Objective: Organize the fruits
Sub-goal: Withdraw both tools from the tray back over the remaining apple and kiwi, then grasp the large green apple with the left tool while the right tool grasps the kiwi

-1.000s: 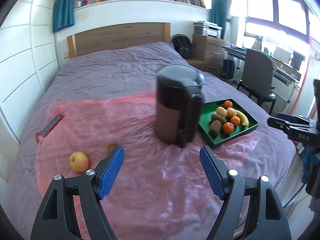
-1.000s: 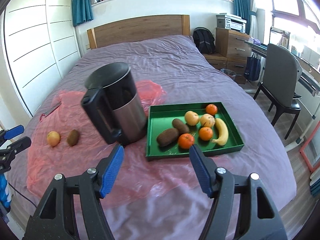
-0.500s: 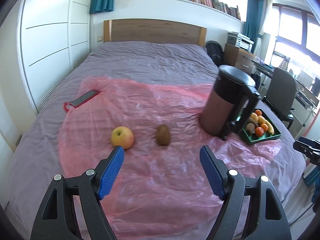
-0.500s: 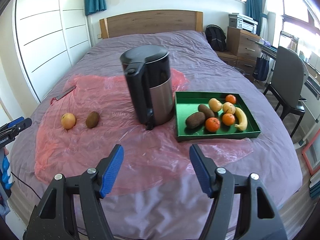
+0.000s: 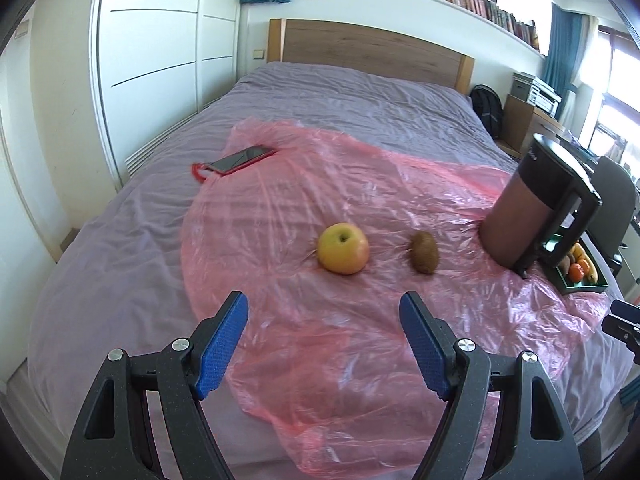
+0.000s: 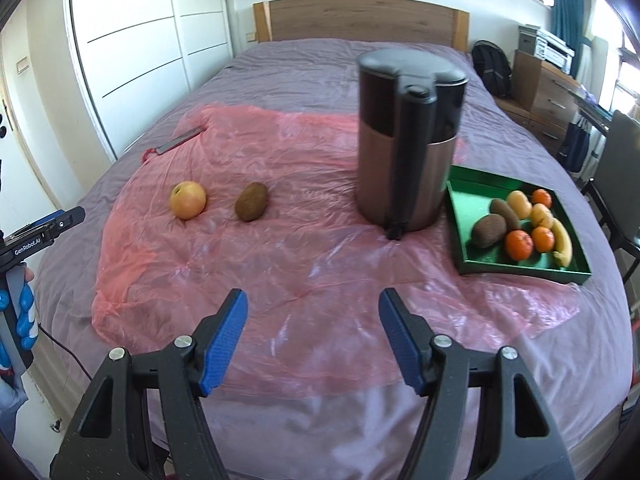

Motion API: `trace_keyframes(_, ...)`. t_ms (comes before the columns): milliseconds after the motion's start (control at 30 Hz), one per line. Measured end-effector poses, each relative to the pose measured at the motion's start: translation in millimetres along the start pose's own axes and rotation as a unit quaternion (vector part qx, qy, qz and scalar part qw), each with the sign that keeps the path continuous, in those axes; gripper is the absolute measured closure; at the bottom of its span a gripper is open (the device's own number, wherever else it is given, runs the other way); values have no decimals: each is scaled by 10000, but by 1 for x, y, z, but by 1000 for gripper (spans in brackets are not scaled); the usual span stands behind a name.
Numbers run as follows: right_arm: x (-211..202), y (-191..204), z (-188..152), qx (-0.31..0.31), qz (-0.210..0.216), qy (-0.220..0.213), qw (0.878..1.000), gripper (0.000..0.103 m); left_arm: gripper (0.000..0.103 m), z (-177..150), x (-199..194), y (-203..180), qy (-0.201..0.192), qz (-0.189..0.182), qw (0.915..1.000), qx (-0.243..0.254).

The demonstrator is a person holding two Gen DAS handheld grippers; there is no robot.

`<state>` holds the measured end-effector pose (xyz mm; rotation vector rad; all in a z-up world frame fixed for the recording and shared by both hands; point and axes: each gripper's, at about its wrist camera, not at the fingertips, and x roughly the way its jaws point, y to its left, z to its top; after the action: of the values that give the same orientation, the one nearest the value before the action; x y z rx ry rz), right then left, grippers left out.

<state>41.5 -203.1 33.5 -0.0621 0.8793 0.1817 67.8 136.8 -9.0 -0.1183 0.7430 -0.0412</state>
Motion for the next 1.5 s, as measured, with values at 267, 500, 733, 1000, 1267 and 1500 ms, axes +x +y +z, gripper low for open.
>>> trace_keyframes(267, 38, 18, 7, -71, 235, 280, 9993, 0, 30, -5, 30, 17, 208, 144, 9996, -93)
trace_keyframes(500, 86, 44, 28, -88, 634, 487, 9968, 0, 30, 5, 75, 10, 502, -22, 9987, 118)
trace_keyframes(733, 150, 67, 72, 41, 900, 562, 9943, 0, 29, 29, 132, -16, 720, -338, 9951, 591)
trace_keyframes(1000, 223, 73, 104, 269, 637, 757, 9947, 0, 22, 43, 195, -31, 976, -198, 9917, 817)
trace_keyframes(1267, 268, 69, 106, 582, 594, 1075, 9907, 0, 22, 38, 227, -31, 1200, -137, 9889, 867)
trace_keyframes(1500, 281, 68, 105, 737, 696, 1136, 9883, 20, 22, 37, 236, -29, 1273, -157, 9883, 823)
